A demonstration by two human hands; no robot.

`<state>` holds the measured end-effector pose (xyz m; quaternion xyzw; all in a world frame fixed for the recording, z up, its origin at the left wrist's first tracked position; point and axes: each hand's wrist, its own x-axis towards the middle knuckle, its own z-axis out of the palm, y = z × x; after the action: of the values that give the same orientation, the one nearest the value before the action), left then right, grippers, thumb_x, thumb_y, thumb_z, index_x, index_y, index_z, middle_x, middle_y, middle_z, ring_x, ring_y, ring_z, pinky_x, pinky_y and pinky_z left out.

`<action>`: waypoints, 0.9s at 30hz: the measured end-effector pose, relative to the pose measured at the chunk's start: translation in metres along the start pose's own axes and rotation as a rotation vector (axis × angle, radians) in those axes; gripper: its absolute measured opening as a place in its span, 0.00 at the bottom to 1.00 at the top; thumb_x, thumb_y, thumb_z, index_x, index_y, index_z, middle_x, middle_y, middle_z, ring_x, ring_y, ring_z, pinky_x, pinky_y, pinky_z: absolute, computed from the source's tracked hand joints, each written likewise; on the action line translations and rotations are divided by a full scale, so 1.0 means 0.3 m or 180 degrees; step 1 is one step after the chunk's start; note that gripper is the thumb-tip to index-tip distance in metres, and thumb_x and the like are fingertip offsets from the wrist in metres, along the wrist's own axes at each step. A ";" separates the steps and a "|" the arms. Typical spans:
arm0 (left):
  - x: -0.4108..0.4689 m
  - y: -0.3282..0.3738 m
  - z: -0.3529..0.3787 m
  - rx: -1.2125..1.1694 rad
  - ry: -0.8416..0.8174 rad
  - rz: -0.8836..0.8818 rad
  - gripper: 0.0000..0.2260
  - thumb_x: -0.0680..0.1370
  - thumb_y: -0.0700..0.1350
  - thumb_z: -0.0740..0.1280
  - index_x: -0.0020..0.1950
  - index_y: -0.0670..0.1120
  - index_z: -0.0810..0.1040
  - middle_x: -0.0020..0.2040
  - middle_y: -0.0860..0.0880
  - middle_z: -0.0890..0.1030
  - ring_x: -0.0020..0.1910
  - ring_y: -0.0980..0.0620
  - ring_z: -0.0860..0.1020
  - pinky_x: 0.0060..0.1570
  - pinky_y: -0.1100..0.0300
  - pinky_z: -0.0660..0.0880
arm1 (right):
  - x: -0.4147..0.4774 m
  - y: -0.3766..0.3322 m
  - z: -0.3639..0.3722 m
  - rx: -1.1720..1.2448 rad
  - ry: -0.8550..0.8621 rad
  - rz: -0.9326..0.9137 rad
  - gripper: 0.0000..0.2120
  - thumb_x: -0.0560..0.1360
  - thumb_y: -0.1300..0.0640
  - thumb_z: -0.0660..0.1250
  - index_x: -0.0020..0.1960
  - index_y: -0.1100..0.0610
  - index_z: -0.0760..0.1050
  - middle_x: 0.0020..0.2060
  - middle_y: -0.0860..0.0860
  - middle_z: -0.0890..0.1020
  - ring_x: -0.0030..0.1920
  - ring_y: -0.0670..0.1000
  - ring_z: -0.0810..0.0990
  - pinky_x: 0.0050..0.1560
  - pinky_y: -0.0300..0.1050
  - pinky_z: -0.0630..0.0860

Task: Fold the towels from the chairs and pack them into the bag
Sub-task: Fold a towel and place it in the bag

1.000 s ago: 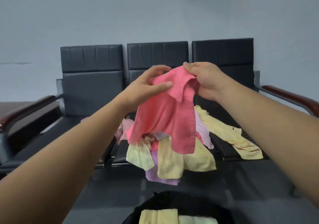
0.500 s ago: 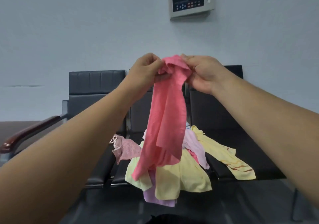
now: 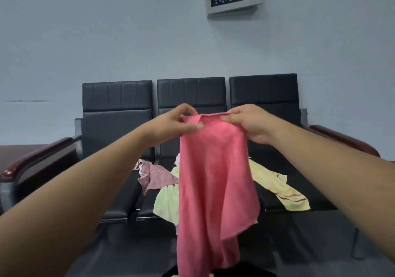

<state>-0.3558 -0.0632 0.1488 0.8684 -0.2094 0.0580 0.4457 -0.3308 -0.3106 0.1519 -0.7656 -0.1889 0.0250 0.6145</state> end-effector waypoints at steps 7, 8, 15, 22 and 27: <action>0.002 -0.079 0.029 0.0465 0.0333 -0.0210 0.13 0.81 0.55 0.68 0.38 0.53 0.80 0.29 0.58 0.70 0.30 0.56 0.69 0.35 0.61 0.68 | -0.023 0.115 -0.005 -0.0832 -0.0883 0.0169 0.09 0.73 0.61 0.77 0.52 0.63 0.85 0.43 0.56 0.86 0.40 0.50 0.84 0.39 0.40 0.79; -0.002 -0.089 0.032 0.0272 0.0378 -0.0292 0.14 0.81 0.53 0.68 0.36 0.54 0.81 0.29 0.56 0.69 0.30 0.55 0.68 0.34 0.62 0.68 | -0.030 0.134 -0.001 -0.1155 -0.1028 0.0218 0.07 0.73 0.62 0.77 0.51 0.62 0.86 0.43 0.54 0.87 0.39 0.49 0.84 0.39 0.39 0.79; -0.013 -0.178 0.023 0.0567 0.0882 -0.0767 0.13 0.80 0.49 0.70 0.45 0.41 0.84 0.42 0.45 0.79 0.42 0.49 0.76 0.50 0.55 0.73 | -0.023 0.275 -0.042 -0.3042 -0.1044 0.0373 0.13 0.74 0.56 0.73 0.33 0.57 0.76 0.27 0.46 0.71 0.26 0.43 0.67 0.30 0.37 0.63; -0.022 -0.244 0.006 0.0807 0.1074 -0.1171 0.14 0.81 0.50 0.66 0.51 0.40 0.85 0.42 0.47 0.80 0.43 0.49 0.77 0.49 0.55 0.73 | -0.007 0.379 -0.124 -0.3095 -0.0428 0.0527 0.13 0.74 0.56 0.73 0.39 0.65 0.76 0.34 0.52 0.72 0.35 0.51 0.69 0.36 0.46 0.65; -0.028 -0.265 0.006 0.1245 0.1199 -0.1118 0.18 0.82 0.48 0.65 0.35 0.41 0.79 0.32 0.46 0.73 0.31 0.47 0.71 0.23 0.67 0.66 | 0.022 0.376 -0.162 -0.3177 0.0532 0.0062 0.12 0.80 0.47 0.68 0.44 0.54 0.73 0.41 0.49 0.80 0.41 0.51 0.78 0.43 0.51 0.75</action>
<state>-0.3304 -0.0212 0.0856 0.9345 0.0449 0.1790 0.3045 -0.2822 -0.3733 0.0577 -0.9671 -0.1209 -0.1240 0.1864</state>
